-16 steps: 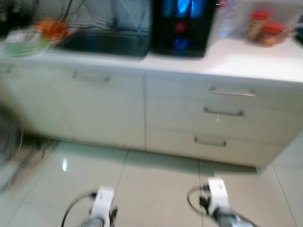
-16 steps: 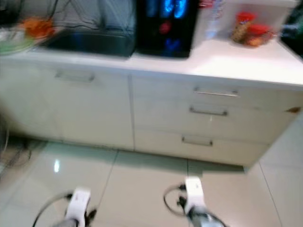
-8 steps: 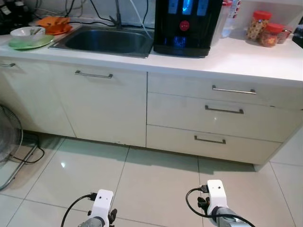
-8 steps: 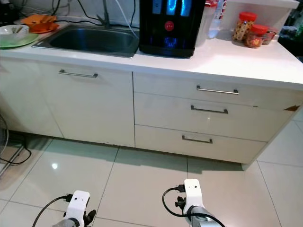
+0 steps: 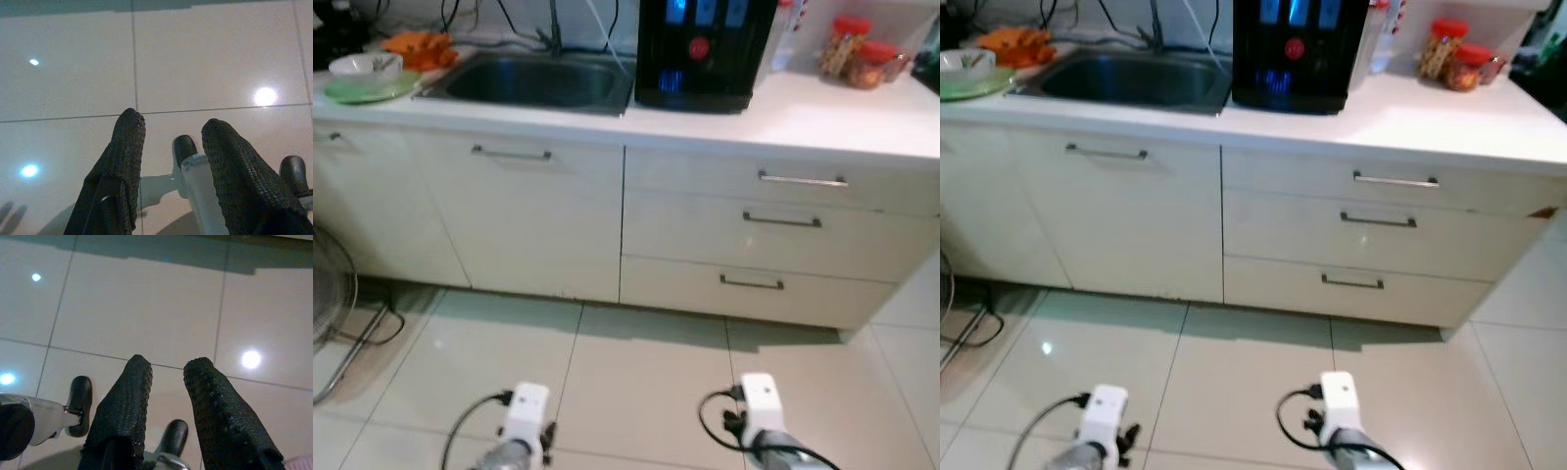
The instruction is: Kitchen organization
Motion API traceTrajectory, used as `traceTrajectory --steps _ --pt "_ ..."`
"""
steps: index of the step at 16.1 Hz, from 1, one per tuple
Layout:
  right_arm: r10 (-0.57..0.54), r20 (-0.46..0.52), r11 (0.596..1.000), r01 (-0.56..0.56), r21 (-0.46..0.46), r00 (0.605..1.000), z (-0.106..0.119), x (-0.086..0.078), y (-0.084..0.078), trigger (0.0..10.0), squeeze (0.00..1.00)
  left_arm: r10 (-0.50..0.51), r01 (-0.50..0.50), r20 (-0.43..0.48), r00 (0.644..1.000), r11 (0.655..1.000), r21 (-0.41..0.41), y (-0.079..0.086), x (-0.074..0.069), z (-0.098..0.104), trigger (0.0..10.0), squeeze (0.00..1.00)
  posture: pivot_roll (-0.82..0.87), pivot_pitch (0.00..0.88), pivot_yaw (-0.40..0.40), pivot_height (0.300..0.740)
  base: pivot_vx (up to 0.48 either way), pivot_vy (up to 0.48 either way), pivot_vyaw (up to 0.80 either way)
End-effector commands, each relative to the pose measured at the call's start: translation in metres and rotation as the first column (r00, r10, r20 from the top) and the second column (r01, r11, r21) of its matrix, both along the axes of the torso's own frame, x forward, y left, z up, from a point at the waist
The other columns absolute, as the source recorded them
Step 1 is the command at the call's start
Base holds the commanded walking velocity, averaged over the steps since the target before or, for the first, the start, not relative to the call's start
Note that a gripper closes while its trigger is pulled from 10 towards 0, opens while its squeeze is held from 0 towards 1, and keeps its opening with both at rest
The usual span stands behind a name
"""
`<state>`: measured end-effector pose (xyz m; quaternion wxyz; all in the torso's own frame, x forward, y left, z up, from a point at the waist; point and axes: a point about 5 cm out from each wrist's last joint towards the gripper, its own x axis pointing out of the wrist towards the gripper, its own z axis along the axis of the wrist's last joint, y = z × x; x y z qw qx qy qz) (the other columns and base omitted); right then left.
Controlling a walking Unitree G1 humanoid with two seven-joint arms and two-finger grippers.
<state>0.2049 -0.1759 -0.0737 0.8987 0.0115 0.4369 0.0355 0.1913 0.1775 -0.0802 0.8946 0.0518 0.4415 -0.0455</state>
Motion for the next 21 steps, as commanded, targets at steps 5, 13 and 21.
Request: traceTrajectory --steps 5,13,21 --pt "-0.002 -0.003 1.0 0.003 0.02 1.0 0.0002 0.0013 0.0039 10.0 0.0 0.019 -0.019 0.008 1.0 1.0 0.015 0.0048 0.0018 0.0014 10.0 0.0 0.14 0.0 -0.018 0.74 0.0 0.318 0.0" --pt "-0.005 -0.002 1.0 0.005 0.024 1.0 0.0002 0.0012 0.0043 10.0 0.0 0.028 -0.028 0.011 1.0 1.0 0.014 0.0046 -0.0011 0.0001 10.0 0.0 0.14 0.0 -0.017 0.74 0.0 0.307 0.0" --pt "0.018 0.0 0.999 -0.018 0.031 1.0 0.0003 0.0014 0.0068 10.0 0.0 0.06 -0.06 0.028 0.998 0.998 0.03 0.0111 -0.0019 0.0009 10.0 0.0 0.14 0.0 -0.019 0.74 0.089 0.0 0.0"
